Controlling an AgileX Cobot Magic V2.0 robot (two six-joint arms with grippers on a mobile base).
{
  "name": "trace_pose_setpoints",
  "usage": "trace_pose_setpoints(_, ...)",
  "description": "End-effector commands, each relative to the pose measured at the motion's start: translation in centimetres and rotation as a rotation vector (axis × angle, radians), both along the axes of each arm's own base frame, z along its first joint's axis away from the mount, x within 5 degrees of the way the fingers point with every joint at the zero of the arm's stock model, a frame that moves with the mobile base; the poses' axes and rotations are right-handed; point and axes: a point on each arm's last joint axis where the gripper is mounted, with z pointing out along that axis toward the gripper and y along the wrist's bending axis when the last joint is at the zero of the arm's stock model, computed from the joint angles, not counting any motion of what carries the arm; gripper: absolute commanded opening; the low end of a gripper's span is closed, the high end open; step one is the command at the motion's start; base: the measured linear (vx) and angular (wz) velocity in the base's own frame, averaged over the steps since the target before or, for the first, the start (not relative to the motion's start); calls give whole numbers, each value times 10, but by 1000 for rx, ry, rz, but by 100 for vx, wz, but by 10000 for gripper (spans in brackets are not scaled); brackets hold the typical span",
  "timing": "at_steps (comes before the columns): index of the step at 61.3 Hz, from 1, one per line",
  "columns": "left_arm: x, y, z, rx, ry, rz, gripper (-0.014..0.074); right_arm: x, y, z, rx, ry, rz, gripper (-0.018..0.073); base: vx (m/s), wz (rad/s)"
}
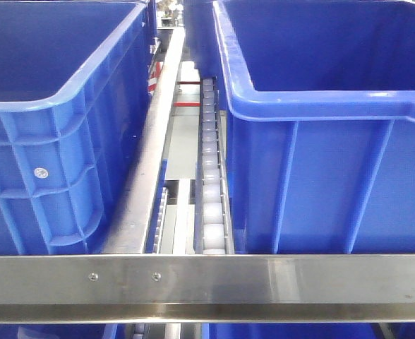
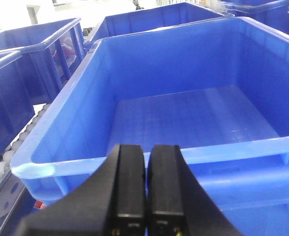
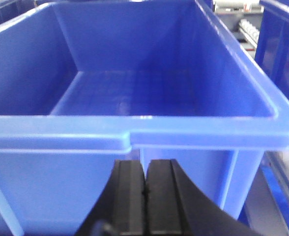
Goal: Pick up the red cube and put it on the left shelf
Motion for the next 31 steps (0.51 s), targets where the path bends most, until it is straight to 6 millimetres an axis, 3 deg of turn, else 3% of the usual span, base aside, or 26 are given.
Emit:
trace_pose_setpoints(1,1,0,0,-5,-62,-4,106,-4,0,20,-18,-165,-4,55,0,0)
trace_pose_setpoints(31,1,0,0,-5,-62,-4,106,-4,0,21,-18,-174,-3,55,0,0)
